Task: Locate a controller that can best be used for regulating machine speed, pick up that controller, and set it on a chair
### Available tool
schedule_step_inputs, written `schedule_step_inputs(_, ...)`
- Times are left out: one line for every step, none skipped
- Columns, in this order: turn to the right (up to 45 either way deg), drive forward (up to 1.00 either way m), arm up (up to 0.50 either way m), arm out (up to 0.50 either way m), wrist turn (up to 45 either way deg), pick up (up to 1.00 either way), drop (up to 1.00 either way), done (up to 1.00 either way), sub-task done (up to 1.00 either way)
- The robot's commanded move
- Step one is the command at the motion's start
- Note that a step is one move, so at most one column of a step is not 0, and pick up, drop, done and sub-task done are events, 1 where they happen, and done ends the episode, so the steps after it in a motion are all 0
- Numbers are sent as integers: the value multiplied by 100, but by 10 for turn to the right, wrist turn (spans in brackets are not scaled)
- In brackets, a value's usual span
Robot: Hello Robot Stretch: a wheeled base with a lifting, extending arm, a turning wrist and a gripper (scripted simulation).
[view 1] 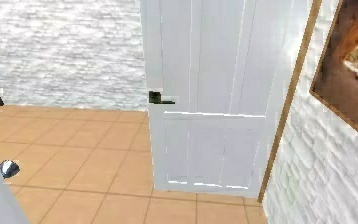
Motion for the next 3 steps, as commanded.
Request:
schedule_step_inputs(-210, 0, 0, 0, 0, 0, 0, 0, 0)
schedule_step_inputs(0, 100, 0, 0, 0, 0, 0, 0, 0)
schedule_step_inputs(-150, 0, 0, 0, 0, 0, 0, 0, 0)
